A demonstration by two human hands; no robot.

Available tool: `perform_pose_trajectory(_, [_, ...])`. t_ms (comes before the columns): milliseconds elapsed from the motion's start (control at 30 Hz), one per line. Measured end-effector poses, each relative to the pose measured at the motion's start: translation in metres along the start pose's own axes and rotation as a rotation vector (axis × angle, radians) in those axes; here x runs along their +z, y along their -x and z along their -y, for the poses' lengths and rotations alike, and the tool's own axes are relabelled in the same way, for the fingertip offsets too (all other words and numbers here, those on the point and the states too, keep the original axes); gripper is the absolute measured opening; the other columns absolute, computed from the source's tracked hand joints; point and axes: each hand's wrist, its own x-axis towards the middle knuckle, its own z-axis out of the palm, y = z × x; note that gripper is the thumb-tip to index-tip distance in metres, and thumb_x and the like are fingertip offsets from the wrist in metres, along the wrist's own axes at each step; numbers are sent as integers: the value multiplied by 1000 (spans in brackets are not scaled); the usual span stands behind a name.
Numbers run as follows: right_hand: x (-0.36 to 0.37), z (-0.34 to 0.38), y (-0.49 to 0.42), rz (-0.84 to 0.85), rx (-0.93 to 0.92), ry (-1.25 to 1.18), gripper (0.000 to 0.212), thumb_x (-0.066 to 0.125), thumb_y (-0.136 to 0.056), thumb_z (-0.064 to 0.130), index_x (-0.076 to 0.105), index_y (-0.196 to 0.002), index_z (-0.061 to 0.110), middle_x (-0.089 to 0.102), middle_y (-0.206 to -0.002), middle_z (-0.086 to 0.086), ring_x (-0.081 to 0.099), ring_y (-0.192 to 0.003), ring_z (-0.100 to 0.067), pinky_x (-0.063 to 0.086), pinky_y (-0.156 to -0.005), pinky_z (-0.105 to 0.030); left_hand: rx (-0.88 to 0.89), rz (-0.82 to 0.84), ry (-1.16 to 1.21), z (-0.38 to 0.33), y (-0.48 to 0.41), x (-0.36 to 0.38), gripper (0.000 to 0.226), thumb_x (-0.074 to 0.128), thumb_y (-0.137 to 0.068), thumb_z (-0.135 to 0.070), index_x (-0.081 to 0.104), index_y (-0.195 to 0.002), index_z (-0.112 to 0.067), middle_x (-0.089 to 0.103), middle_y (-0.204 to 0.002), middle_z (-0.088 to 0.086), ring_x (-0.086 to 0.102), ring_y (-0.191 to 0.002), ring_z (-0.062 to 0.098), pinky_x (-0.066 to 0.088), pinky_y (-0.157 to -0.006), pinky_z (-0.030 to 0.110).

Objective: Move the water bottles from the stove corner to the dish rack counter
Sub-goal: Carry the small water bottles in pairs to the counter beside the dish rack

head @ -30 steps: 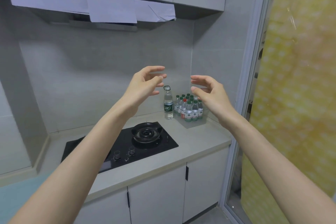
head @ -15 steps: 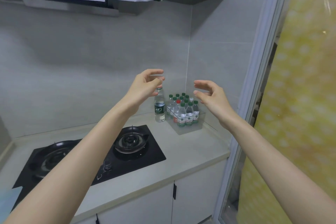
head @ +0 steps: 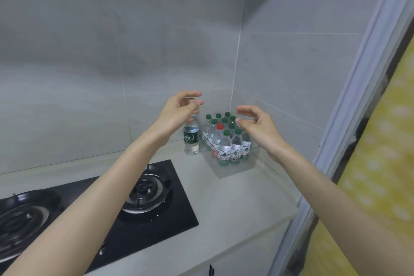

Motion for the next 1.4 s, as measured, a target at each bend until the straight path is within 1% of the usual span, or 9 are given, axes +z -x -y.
perform_pose_trajectory(100, [11,-27,-47,18,35,16,36,59,-91,11,55,-127,16,58,-119,7,62,-95,-10,48,-67,-10,-25,18,4,26,-45,6,29,50,-96,-12,57,-123,-19,65,-116,2,62,-103,18,50,-87,24])
perform_pose_trajectory(233, [25,-69,-101,35,85,44,35,59,-91,10,55,-126,16,57,-115,9,60,-80,1,48,-65,-8,-55,21,-4,57,-100,14,29,54,-95,-14,59,-123,-19,66,-101,-6,63,-96,15,51,-78,20])
perform_pose_trajectory(367, [34,-111,-144,81,141,77,35,62,-89,13,56,-124,17,57,-127,1,62,-99,-14,49,-88,-24,-92,25,-5,86,-138,25,29,50,-94,-8,59,-118,-19,66,-107,-1,62,-89,13,51,-83,26])
perform_pose_trajectory(467, [41,-138,-167,108,172,158,39,62,-89,12,55,-127,15,57,-128,-1,57,-113,-17,43,-90,-23,-119,32,-16,108,-159,33,28,51,-93,-7,60,-116,-21,66,-102,-5,62,-91,12,51,-85,30])
perform_pose_trajectory(733, [56,-214,-222,261,127,403,43,57,-90,8,50,-133,11,55,-134,-3,58,-114,-22,43,-91,-25,-202,-10,-37,156,-196,61,25,56,-94,-16,62,-117,-22,66,-111,-1,61,-98,16,50,-83,28])
perform_pose_trajectory(867, [60,-252,-250,360,76,500,50,61,-86,4,48,-134,9,56,-132,-11,50,-125,-28,39,-107,-40,-252,-56,-49,174,-211,78,25,55,-94,-14,62,-116,-23,66,-108,-1,62,-97,16,48,-75,22])
perform_pose_trajectory(967, [63,-278,-267,431,23,547,53,65,-84,8,49,-134,10,59,-128,-12,53,-120,-29,42,-103,-41,-294,-100,-62,185,-219,89,28,56,-93,-14,62,-120,-21,66,-105,-2,61,-98,14,48,-76,19])
perform_pose_trajectory(1133, [66,-307,-282,449,-75,620,43,69,-85,14,55,-126,18,69,-104,-7,65,-93,-25,49,-75,-29,-335,-139,-78,197,-226,108,26,56,-93,-15,61,-117,-20,66,-109,-1,61,-100,14,47,-77,21])
perform_pose_trajectory(1400, [67,-325,-283,425,-98,444,36,76,-79,14,63,-111,20,66,-95,-6,65,-87,-23,54,-85,-41,-375,-146,-100,210,-227,120,24,55,-93,-13,61,-111,-27,65,-110,1,61,-95,16,47,-77,24])
